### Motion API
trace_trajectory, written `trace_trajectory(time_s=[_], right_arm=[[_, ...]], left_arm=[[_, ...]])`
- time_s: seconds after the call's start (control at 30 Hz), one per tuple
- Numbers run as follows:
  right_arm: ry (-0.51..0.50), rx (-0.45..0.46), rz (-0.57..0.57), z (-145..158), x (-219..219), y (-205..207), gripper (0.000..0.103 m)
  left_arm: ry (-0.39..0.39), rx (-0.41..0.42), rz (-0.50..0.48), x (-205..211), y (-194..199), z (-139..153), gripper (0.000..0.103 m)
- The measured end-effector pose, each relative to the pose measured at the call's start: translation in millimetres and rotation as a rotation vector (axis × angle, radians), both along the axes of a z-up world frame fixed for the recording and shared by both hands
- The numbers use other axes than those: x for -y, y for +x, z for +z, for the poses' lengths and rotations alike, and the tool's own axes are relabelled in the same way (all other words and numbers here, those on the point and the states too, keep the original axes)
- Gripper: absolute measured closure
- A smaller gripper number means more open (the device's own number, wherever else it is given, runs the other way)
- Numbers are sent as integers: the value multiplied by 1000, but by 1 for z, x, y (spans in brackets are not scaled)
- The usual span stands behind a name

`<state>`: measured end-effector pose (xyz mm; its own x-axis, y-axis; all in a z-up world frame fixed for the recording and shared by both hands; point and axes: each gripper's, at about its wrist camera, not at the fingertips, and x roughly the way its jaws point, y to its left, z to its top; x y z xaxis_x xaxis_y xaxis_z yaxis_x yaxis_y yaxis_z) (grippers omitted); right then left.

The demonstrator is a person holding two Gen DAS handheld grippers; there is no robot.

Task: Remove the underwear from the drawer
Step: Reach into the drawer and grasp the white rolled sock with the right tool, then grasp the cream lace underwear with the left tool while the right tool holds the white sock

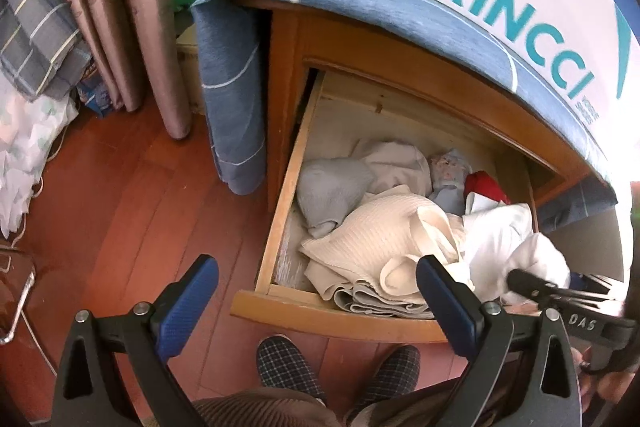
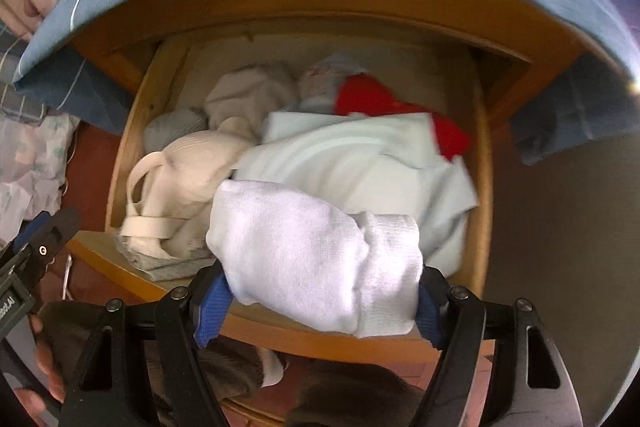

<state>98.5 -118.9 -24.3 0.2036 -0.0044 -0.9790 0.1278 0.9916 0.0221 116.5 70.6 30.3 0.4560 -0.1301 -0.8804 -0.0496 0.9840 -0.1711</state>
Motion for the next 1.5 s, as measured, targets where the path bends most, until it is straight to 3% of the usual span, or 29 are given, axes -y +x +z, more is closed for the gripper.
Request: trace_trajectory(time_s=[0.1,0.2,0.43,0.83,1.1,1.27,1.5], right_arm=[[-40,21,-20,4,11,-8,30],[-15,44,-63,8,22,-17,30],[-71,41,-32,12,30,-26,30],[-10,12,-21,2,47,-32,30],[-9,-1,-19,0,43,-32,30],[8,-9,-27,-1,45,-31,30],[8,-21,-19,-3,44,-30,30]], left_arm=[[37,10,-35,9,-1,2,1],[59,21,-55,15,-2,3,1],[82,26,-79,20,-3,4,1],[159,63,-209,48,0,16,1],[87,-100,-274,74,30,0,1],[152,-185,-277,91,48,-23,1],[175,-274,-269,98,60,-55,1]])
